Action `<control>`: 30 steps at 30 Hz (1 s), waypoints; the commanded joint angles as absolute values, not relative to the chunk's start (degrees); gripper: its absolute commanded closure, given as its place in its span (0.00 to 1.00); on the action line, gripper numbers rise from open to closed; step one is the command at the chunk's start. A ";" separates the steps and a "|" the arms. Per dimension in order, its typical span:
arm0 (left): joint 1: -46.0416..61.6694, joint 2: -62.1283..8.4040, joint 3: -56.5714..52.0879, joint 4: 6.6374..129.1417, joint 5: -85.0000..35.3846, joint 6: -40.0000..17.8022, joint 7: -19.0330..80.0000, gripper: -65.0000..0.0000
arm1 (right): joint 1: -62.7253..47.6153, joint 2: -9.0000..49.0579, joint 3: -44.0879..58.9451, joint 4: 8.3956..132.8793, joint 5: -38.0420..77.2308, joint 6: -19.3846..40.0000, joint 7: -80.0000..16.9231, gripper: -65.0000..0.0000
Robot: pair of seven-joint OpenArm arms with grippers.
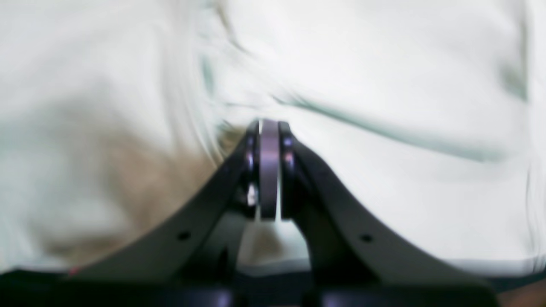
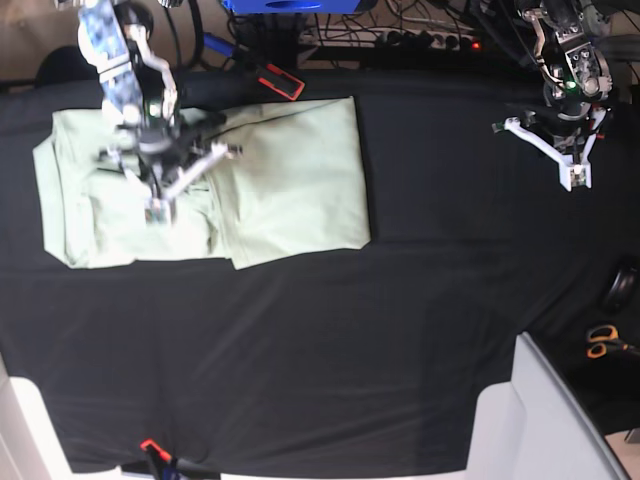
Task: Fold the T-shirt properly
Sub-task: 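Press and smooth the folded layers with the right gripper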
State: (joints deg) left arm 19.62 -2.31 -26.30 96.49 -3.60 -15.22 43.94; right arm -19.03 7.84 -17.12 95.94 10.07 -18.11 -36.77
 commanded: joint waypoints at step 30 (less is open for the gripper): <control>17.80 -11.12 -37.85 82.59 11.21 -15.08 31.87 1.00 | -20.88 2.77 -16.92 91.91 9.71 -17.98 -30.81 0.50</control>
